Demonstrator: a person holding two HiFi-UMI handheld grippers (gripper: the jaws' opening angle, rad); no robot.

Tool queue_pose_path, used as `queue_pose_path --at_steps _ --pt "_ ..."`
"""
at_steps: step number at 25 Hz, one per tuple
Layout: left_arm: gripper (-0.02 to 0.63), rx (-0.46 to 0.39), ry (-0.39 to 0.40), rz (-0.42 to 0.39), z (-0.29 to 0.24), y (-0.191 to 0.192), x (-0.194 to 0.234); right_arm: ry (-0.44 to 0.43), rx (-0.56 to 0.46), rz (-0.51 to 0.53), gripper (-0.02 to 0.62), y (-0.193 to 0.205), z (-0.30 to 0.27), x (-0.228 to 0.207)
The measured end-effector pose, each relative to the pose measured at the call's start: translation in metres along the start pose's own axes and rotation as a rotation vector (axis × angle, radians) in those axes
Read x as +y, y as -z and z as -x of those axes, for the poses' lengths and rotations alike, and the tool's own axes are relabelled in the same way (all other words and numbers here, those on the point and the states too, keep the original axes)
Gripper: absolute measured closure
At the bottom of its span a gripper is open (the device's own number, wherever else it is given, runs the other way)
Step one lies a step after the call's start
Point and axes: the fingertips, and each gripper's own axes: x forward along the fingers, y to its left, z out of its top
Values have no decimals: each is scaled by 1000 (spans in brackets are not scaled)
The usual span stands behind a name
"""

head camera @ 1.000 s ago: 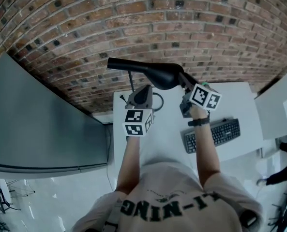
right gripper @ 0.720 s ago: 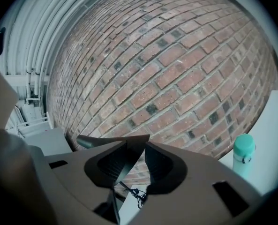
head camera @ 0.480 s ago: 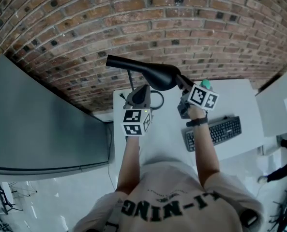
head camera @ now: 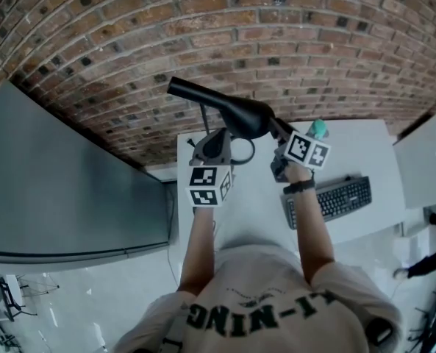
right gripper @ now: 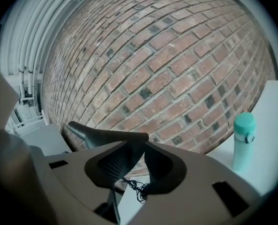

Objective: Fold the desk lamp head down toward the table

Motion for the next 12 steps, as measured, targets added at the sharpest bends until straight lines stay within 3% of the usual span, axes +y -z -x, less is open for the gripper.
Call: queue_pose_path --at_steps 4,8,12 --pt "606 1 -10 -1 3 2 5 32 20 28 498 12 -4 -4" --pt "606 1 -16 1 4 2 9 47 30 24 552 23 -8 -4" --pt "606 2 -23 5 6 5 13 51 44 25 555 32 -15 -4"
